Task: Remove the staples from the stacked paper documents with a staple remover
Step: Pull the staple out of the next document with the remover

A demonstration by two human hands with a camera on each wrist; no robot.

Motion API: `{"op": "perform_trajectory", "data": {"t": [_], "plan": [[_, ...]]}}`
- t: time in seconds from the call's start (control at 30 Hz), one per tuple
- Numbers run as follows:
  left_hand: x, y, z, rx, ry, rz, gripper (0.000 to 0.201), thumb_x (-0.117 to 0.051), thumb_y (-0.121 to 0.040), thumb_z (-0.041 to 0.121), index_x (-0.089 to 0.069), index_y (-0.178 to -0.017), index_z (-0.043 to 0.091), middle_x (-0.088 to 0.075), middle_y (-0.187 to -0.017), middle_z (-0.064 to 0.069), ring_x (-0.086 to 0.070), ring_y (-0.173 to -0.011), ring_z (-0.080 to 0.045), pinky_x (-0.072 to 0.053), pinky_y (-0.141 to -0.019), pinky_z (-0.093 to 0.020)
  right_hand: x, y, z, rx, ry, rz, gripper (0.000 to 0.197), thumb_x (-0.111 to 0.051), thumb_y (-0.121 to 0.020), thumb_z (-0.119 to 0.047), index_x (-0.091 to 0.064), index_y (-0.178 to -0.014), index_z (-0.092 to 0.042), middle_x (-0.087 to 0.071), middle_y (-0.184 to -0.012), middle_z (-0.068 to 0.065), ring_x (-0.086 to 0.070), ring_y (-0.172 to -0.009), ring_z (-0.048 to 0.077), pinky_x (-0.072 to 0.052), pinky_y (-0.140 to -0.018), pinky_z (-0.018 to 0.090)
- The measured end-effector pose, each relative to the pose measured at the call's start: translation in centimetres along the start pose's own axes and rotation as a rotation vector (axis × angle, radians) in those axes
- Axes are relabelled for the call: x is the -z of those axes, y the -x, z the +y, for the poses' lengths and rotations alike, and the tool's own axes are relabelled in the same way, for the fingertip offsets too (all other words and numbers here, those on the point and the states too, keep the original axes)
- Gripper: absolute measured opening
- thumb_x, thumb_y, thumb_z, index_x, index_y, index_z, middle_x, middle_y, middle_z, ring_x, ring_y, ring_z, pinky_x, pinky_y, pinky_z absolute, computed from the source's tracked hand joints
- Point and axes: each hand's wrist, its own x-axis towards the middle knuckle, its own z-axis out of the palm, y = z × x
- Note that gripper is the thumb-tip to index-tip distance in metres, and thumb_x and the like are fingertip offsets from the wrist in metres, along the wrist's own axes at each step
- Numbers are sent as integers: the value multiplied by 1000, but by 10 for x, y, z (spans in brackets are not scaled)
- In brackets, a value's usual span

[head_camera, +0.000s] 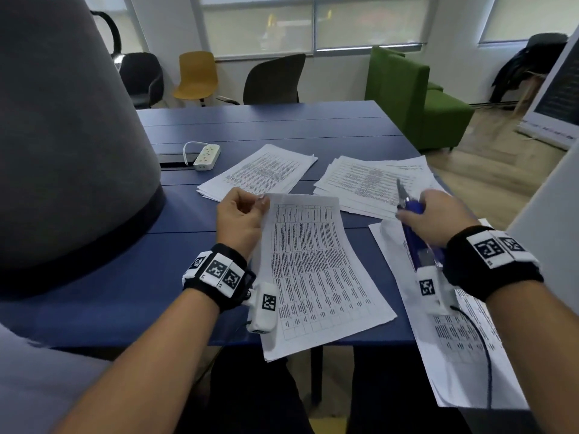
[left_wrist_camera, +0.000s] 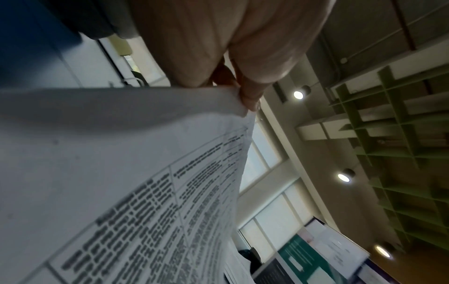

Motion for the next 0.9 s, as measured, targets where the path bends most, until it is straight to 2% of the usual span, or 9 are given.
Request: {"op": "perform_trajectory", "data": {"t": [0.13,0.2,0.27,0.33,0.47,0.57,0.7,0.83,0.9], "plan": [[-11,9,24,-11,19,-123,27,-77,-88,3,-59,-72,16,-63,-72,-3,-58,-72,-18,-52,-70,-37,18,21,-48,170,-688,325,44,-70,-86,-53,-49,-110,-23,-62,-90,-7,-61,-79,14,-51,-72,34],[-19,15,36,-55,28,-172,30,-81,-84,4,-63,-68,23,-67,-76,-8,-60,-75,-21,-54,-73,-41,24,29,-75,304,-954,401,33,-65,-90,-52,-54,-98,-22,-59,-79,-8,-57,-70,8,-51,-70,35],[-26,20,47,-120,26,-218,30,-83,-81,5,-66,-65,24,-70,-78,-10,-62,-75,-21,-54,-75,-42,26,37,-100,426,-1179,394,33,-60,-93,-53,-53,-89,-22,-59,-73,9,-62,-70,22,-55,-73,47],[-33,26,56,-186,11,-244,29,-84,-79,3,-64,-66,19,-70,-74,-5,-61,-70,-15,-53,-72,-33,27,44,-119,525,-1330,348,36,-57,-91,-55,-52,-95,-20,-65,-78,16,-69,-80,39,-58,-80,55],[-38,34,68,-243,14,-270,26,-87,-78,10,-68,-66,23,-70,-67,4,-63,-67,-12,-52,-69,-31,20,48,-135,605,-1205,319,36,-53,-87,-65,-49,-95,-30,-71,-77,8,-73,-78,34,-58,-79,56],[-36,37,71,-257,25,-277,21,-88,-77,11,-71,-68,19,-71,-67,-1,-63,-66,-13,-52,-69,-34,16,48,-136,620,-1082,348,32,-50,-83,-77,-49,-83,-45,-62,-73,8,-68,-73,38,-57,-70,56],[-35,38,74,-230,50,-327,16,-89,-74,8,-75,-70,14,-74,-74,-20,-65,-69,-22,-58,-72,-50,19,51,-140,646,-1034,411,31,-48,-84,-77,-46,-79,-46,-59,-69,20,-65,-64,41,-55,-59,52],[-34,41,79,-178,73,-380,19,-89,-72,4,-78,-68,18,-75,-74,-20,-68,-70,-24,-59,-76,-46,23,49,-142,660,-974,466,37,-45,-86,-76,-43,-77,-41,-55,-65,20,-62,-61,42,-52,-56,51],[-36,44,81,-180,94,-396,21,-89,-72,2,-78,-67,20,-75,-73,-16,-68,-69,-22,-60,-74,-40,25,50,-142,654,-957,476,39,-44,-88,-73,-41,-75,-36,-52,-61,12,-60,-59,40,-51,-55,48]]}}
